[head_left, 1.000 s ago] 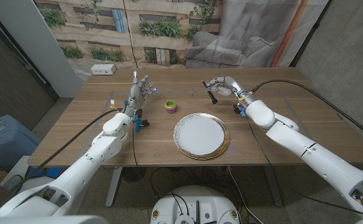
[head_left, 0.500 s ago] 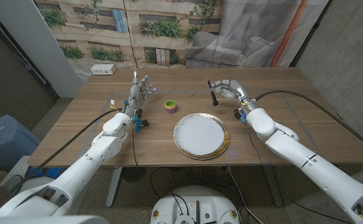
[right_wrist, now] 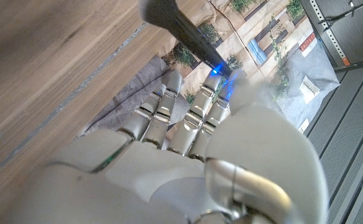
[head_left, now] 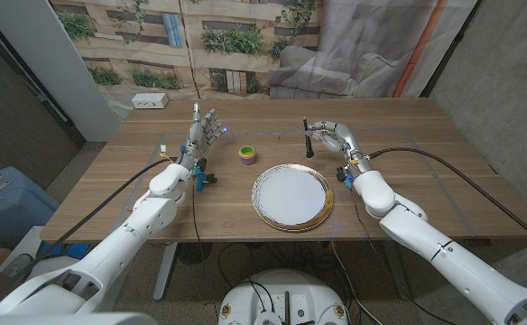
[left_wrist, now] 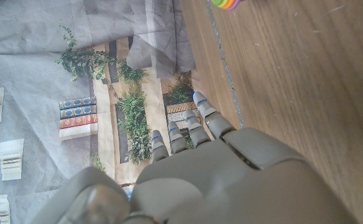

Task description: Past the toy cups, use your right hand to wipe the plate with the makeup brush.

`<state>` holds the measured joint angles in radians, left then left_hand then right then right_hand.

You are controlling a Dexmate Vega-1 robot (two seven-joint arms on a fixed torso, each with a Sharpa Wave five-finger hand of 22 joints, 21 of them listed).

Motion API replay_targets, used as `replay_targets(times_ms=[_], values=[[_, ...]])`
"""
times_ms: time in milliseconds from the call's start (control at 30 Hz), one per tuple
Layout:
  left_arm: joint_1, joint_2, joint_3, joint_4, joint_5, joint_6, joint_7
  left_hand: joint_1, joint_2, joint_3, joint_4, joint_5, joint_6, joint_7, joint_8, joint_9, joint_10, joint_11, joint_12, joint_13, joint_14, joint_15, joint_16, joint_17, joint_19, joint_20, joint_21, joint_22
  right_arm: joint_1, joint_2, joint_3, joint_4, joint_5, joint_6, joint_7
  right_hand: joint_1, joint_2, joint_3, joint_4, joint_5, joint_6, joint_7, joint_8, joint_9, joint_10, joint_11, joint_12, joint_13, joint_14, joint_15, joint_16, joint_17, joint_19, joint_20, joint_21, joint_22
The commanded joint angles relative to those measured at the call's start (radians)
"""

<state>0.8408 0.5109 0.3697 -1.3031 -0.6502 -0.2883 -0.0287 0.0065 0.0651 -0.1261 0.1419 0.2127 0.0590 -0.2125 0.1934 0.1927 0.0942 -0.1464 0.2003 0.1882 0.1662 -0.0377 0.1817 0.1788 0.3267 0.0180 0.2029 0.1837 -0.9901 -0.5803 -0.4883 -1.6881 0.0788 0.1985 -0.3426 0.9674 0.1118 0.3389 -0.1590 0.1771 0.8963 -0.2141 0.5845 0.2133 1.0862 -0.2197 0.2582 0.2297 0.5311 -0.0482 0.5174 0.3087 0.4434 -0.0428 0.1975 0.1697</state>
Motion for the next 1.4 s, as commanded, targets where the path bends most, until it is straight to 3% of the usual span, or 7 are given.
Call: replay_targets(times_ms=[33,533,800,1400], values=[[0.000,0.000,0.000,0.000,0.000,0.000,0.000,-0.001,0.015,-0.001,0.007,0.004,-0.002,-0.008,0.003,0.002,0.001,-0.011,0.007,0.003,0.007,-0.013,0.003,0.002,0.007,0.000,0.007,0.005,-0.034,0.049,-0.005,0.056,-0.001,0.129,-0.037,0.007,0.000,0.001,-0.005,0.007,0.010,-0.002,0.000,0.002,0.007,-0.001,-0.003,0.002,-0.003,-0.163,-0.003,0.002,-0.006,-0.039,-0.002,0.004],[0.000,0.000,0.000,0.000,0.000,0.000,0.000,-0.001,0.015,-0.001,0.007,0.004,-0.002,-0.008,0.003,0.002,0.000,-0.011,0.007,0.003,0.007,-0.014,0.003,0.002,0.006,0.000,0.006,0.005,-0.053,0.059,-0.011,0.090,0.046,0.197,0.033,0.009,-0.001,-0.003,-0.006,0.005,0.012,-0.003,-0.001,-0.001,0.005,-0.001,-0.007,0.002,-0.017,-0.161,-0.008,0.003,-0.013,-0.045,-0.004,0.004],[0.000,-0.001,0.000,0.000,0.000,0.000,0.000,-0.001,0.015,-0.001,0.007,0.004,-0.002,-0.008,0.003,0.002,0.002,-0.011,0.008,0.003,0.007,-0.014,0.003,0.002,0.007,-0.001,0.006,0.005,-0.044,0.076,-0.023,0.143,0.056,0.261,0.068,0.016,-0.003,-0.006,-0.008,0.004,0.013,-0.004,-0.004,-0.003,0.001,-0.001,-0.012,0.000,-0.030,-0.162,-0.010,0.005,-0.019,-0.044,-0.004,0.005],[0.000,0.000,0.000,0.000,0.000,0.000,0.000,-0.001,0.014,-0.002,0.007,0.004,-0.002,-0.008,0.003,0.002,0.001,-0.010,0.007,0.003,0.007,-0.014,0.003,0.002,0.008,-0.001,0.007,0.005,-0.016,0.084,-0.051,0.210,0.047,0.297,0.133,0.019,-0.003,-0.013,-0.007,0.003,0.016,-0.004,-0.005,-0.006,-0.001,-0.002,-0.016,0.001,-0.044,-0.159,-0.010,0.009,-0.024,-0.043,-0.004,0.005]])
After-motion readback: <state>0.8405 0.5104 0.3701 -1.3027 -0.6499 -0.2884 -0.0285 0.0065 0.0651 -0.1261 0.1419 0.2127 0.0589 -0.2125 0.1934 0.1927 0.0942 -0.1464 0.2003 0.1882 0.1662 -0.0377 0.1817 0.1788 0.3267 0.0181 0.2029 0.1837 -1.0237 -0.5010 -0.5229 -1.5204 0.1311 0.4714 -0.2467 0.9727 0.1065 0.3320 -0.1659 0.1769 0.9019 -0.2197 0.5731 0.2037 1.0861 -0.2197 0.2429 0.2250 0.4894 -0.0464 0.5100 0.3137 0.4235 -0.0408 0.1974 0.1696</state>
